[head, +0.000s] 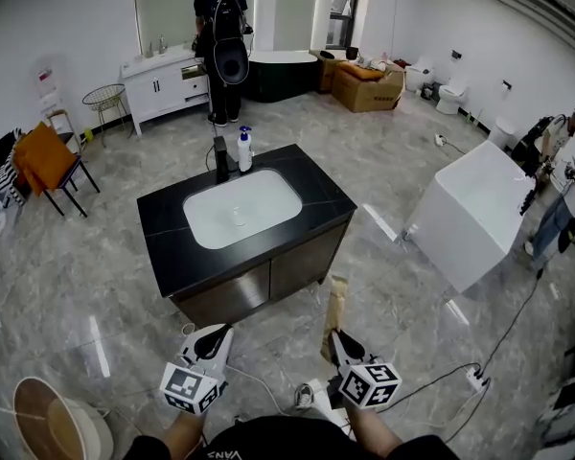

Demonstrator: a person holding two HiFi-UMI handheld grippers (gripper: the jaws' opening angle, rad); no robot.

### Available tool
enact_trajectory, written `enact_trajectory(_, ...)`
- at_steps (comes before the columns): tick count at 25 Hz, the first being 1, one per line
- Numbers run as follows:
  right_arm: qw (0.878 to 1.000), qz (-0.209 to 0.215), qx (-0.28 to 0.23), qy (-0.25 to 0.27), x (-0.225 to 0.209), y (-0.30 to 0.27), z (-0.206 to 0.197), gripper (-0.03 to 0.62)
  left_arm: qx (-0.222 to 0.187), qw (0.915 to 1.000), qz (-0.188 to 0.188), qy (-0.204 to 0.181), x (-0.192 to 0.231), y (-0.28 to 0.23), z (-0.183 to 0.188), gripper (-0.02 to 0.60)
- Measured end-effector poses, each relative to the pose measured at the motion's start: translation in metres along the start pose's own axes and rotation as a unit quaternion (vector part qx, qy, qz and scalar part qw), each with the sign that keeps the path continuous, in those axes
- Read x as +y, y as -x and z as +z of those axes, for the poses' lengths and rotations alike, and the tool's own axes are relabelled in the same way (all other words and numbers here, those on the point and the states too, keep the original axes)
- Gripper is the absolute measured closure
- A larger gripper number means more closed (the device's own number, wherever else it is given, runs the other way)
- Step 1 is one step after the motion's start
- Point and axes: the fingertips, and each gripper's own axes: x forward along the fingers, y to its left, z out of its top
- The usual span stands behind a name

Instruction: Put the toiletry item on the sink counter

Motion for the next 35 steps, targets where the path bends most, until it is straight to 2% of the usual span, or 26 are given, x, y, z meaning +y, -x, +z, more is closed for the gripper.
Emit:
enact_trajectory(13, 0.998, 0.053, 0.024, 0.022, -0.106, -0.033, 0.048, 0.582, -0.008, 0.9982, 0.059, 0.005, -0.038, -0.102, 0.008, 0.572)
enact_trajectory(20, 0.998, 0.058, 0.023, 0.008, -0.138, -0.048, 0.063, 0.582, -0.002, 0.9977, 0.067, 0.005, -0.044, -0.135, 0.011, 0.572)
enact_trajectory(26, 0.998, 0.053, 0.026, 0.001, -0.15, -0.068, 0.07, 0.582, 0.001, 0.9983, 0.057, 0.008, -0.029, -0.164, 0.01, 0.572)
enact_trajectory(35, 0.999, 0.033, 0.018, 0.008, -0.16, -0.139, 0.102, 0.582, 0.0, 0.9994, 0.033, 0.01, 0.03, -0.224, 0.017, 0.572)
